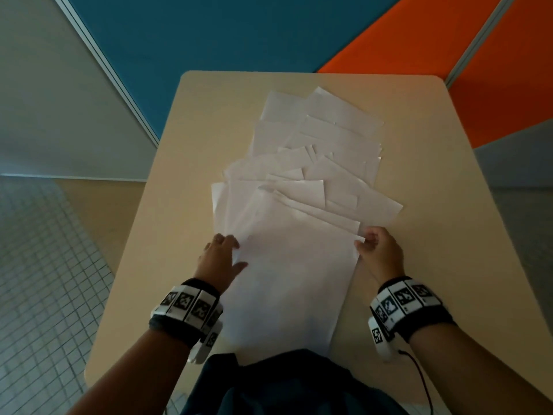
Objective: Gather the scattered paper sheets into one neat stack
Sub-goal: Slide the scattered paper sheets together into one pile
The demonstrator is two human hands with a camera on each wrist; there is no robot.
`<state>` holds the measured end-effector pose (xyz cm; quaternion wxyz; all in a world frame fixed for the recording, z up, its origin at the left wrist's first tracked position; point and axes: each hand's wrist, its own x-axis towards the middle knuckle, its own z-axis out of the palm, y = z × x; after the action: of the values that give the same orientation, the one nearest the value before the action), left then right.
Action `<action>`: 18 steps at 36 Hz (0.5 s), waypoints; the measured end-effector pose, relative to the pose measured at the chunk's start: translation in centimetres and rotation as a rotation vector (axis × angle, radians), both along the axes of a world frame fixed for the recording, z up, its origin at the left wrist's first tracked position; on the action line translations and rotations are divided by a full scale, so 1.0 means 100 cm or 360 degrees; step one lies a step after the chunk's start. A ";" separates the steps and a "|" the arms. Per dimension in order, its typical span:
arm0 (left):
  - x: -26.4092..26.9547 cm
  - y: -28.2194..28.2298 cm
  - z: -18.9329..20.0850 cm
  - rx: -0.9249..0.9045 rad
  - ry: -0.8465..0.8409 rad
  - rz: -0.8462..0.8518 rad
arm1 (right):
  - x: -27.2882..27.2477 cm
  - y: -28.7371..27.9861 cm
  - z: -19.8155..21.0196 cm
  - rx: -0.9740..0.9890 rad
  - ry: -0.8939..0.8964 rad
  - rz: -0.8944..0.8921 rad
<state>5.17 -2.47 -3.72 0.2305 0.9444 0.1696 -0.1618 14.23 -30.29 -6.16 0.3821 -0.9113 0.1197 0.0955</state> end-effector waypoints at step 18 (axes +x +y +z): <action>0.048 -0.007 0.001 -0.0015 0.0077 0.0250 | 0.010 0.022 -0.002 -0.0161 0.0022 0.0241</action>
<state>9.92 -3.21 -3.61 0.2426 0.9230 0.2478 -0.1668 15.28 -28.12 -6.35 0.3263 -0.9353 0.0579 0.1243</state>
